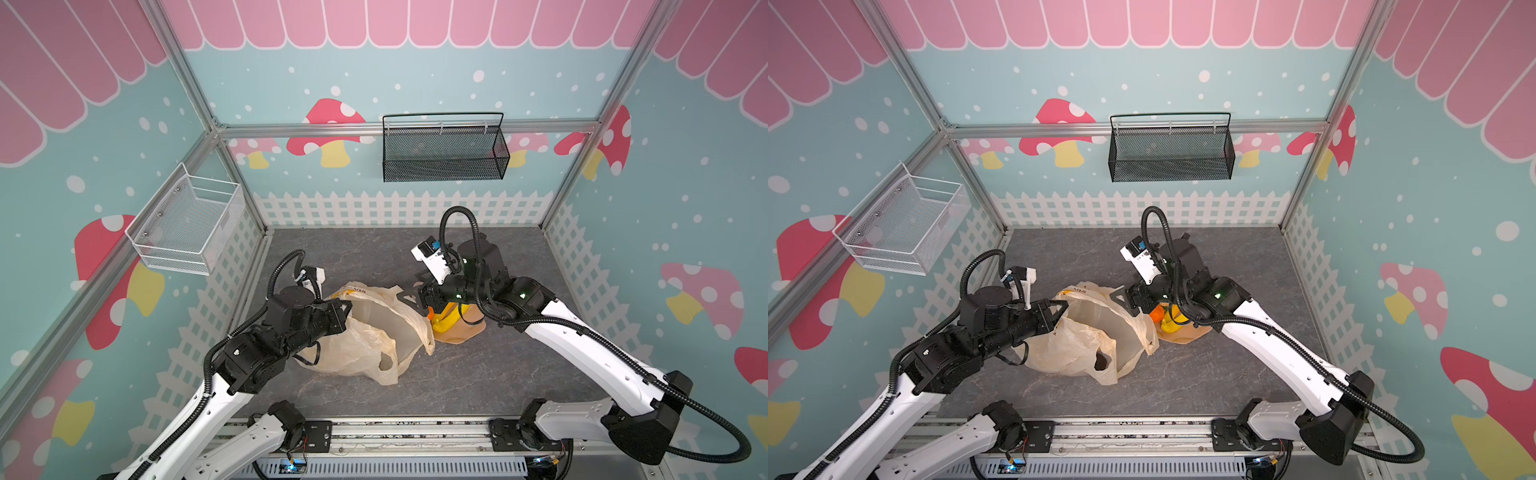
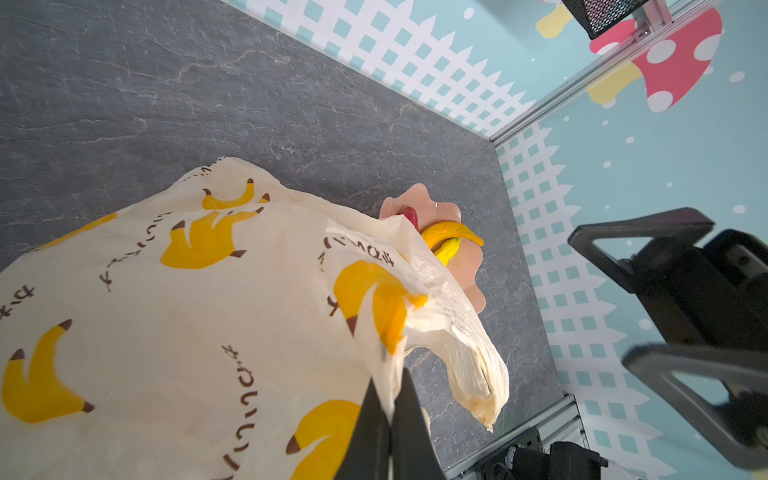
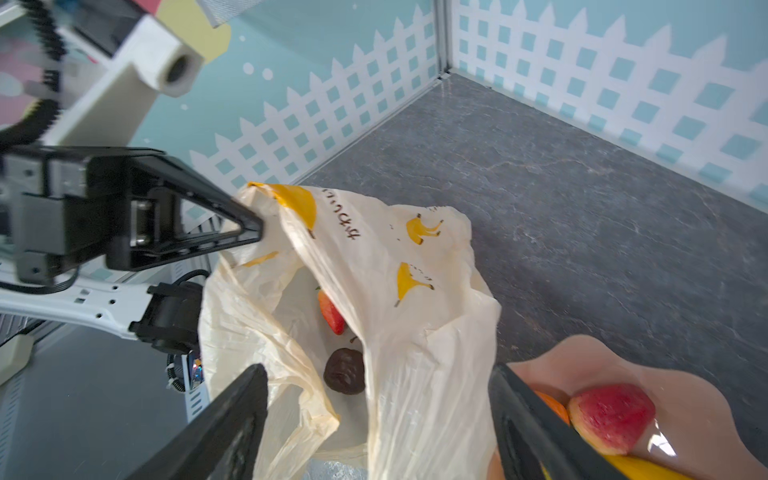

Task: Place the fruits into the plastic bag
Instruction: 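Withdraw the right gripper from the bag back over the bowl, then lower the right gripper into the bowl and grasp the red strawberry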

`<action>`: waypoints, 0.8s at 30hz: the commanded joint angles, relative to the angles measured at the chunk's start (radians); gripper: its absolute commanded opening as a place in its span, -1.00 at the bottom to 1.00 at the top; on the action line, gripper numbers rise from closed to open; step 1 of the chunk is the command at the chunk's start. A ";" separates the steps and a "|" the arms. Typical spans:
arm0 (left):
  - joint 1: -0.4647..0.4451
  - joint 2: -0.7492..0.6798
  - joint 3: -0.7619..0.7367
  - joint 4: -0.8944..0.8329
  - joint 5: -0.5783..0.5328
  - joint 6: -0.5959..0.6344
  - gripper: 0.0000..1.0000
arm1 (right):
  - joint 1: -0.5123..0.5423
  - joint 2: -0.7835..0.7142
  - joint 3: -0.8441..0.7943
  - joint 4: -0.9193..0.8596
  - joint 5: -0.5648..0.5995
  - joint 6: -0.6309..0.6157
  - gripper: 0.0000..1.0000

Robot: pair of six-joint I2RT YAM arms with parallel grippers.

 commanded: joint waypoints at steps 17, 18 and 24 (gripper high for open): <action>0.005 0.024 0.006 0.010 0.059 -0.013 -0.97 | -0.266 0.306 -0.032 -0.129 0.101 0.079 0.65; 0.005 0.026 0.006 0.010 0.059 -0.013 -0.97 | -0.270 0.336 -0.027 -0.121 0.113 0.080 0.64; 0.005 0.019 0.007 0.012 0.051 -0.013 -0.97 | -0.288 0.472 0.020 -0.094 0.129 0.087 0.59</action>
